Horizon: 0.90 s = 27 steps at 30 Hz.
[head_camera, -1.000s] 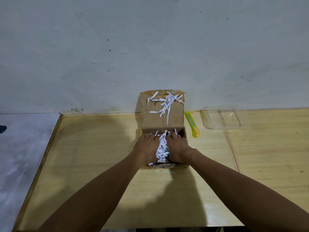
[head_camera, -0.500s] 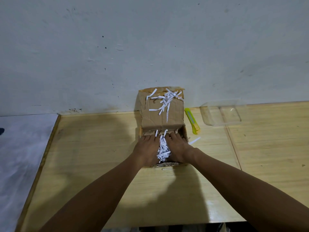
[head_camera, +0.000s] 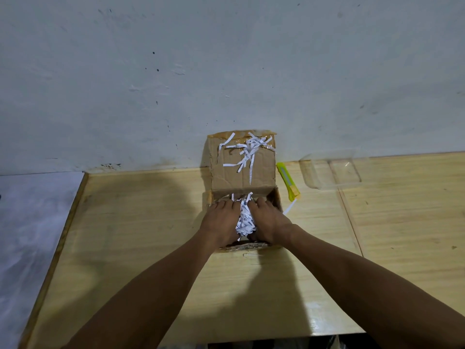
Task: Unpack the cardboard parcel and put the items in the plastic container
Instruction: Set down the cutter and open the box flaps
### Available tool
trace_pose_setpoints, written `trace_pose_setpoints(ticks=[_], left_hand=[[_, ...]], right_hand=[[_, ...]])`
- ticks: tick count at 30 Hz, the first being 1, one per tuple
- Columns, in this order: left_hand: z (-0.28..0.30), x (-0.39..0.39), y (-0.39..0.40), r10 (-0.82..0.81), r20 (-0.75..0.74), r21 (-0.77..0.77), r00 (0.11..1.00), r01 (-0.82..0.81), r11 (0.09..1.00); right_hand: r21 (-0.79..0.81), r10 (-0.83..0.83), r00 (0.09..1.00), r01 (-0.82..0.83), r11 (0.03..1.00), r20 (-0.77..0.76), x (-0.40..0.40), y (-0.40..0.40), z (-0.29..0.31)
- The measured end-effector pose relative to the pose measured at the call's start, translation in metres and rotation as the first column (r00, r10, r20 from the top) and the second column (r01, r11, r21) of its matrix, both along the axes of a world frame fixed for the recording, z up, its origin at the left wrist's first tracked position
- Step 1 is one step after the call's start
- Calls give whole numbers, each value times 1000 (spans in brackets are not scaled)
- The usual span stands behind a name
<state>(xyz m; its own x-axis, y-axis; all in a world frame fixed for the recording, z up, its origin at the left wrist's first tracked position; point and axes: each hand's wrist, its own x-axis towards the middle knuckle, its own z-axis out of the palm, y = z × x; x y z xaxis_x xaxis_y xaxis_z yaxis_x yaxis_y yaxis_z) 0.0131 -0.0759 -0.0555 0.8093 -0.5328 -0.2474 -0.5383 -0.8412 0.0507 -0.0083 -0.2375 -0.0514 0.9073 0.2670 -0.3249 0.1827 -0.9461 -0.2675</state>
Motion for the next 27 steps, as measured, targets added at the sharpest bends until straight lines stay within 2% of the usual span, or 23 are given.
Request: trace_pose_setpoints(ticks=[4, 7, 17, 23, 27], left_hand=[[12, 4, 1, 24, -9, -69, 1000, -25, 997], [27, 8, 2, 18, 18, -93, 1000, -16, 996], [82, -1, -19, -91, 72, -163, 993, 101, 981], [99, -24, -63, -208, 94, -186, 974, 222, 957], [91, -46, -110, -284, 39, -173, 958, 286, 942]], right_hand=[[128, -47, 998, 42, 991, 33, 1, -4, 10], [159, -53, 996, 41, 986, 70, 3, -7, 23], [107, -82, 984, 66, 992, 158, -20, -31, 78], [80, -200, 966, 189, 979, 164, -60, -70, 99], [49, -279, 953, 275, 960, 119, -94, -111, 90]])
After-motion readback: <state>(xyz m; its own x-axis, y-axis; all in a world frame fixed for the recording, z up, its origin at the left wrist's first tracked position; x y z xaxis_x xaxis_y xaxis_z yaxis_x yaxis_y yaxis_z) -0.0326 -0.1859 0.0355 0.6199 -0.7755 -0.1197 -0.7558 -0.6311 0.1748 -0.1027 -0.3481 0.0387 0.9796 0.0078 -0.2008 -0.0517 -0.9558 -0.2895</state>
